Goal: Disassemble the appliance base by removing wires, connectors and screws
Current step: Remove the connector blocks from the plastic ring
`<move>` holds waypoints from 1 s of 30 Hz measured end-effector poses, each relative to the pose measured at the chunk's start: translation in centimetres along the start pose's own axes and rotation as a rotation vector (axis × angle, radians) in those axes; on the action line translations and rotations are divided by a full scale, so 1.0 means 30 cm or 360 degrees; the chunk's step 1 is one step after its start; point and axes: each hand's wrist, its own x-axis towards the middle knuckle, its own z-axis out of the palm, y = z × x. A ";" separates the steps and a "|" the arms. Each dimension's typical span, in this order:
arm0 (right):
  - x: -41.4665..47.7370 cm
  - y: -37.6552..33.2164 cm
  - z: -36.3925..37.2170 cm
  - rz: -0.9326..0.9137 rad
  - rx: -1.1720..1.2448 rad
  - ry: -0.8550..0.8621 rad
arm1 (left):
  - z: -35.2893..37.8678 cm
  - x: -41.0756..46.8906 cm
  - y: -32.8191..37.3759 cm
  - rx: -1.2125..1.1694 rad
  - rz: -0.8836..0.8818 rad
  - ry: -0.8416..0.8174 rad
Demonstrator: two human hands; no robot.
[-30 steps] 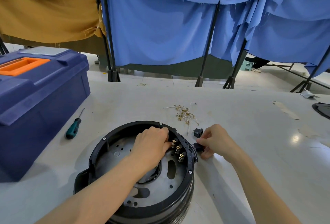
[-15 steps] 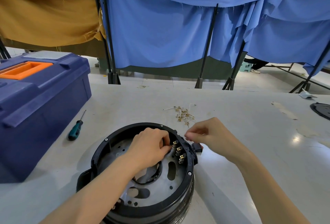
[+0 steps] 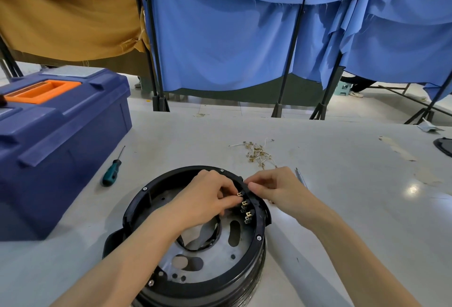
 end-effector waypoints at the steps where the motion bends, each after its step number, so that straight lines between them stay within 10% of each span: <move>1: -0.005 -0.003 -0.015 0.0021 0.0044 -0.0052 | -0.001 0.000 0.000 0.0000 0.0016 0.0000; 30: -0.006 0.007 -0.031 0.0072 0.0315 -0.0075 | 0.067 0.009 0.068 0.0743 -0.0035 0.0192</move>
